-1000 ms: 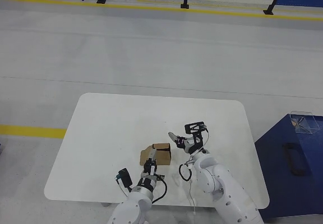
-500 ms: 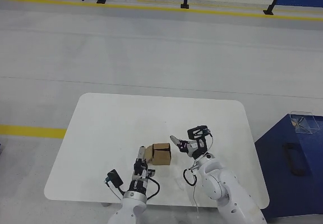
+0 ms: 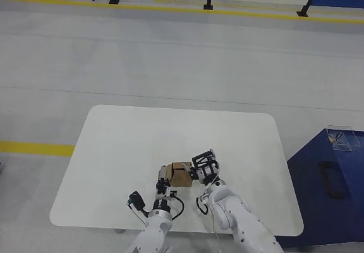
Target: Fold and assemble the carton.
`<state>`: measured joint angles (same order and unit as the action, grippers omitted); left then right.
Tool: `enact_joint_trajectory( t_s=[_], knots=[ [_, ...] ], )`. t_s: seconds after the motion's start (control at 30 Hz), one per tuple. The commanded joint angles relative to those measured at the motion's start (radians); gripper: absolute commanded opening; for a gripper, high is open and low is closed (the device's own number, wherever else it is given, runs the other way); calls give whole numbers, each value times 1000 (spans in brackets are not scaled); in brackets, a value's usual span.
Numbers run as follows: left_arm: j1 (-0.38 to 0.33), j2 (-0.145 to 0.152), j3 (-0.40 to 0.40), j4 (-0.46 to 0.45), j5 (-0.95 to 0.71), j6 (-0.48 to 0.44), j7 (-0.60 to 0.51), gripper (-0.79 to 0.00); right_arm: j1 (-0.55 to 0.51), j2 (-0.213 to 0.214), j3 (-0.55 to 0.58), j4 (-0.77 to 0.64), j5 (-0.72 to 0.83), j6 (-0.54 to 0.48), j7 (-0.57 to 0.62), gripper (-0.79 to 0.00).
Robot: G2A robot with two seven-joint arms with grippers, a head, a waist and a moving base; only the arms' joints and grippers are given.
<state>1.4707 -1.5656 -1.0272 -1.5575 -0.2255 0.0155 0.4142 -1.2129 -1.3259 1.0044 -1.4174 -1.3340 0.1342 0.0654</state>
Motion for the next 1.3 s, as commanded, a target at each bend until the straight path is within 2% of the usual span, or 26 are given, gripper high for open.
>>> enact_joint_trajectory(
  t_s=[0.0,0.63,0.9,1.17,1.27],
  knots=[
    [-8,-2,-3,12,-6,-5,1,0,7,-3,-3,19,-10,11,-7,0],
    [-86,-29,-13,130,-45,-23,50,0,49,-37,-39,125,-32,39,-12,0],
    [-104,-42,-30,165,-68,-43,125,0,47,-44,-42,140,-52,34,-10,0],
    [-114,-53,-32,181,-114,-21,119,0,43,-50,-37,140,-67,32,-7,0],
    [-121,-59,-36,194,-127,-42,133,0,40,-52,-33,138,-69,30,-4,0]
  ],
)
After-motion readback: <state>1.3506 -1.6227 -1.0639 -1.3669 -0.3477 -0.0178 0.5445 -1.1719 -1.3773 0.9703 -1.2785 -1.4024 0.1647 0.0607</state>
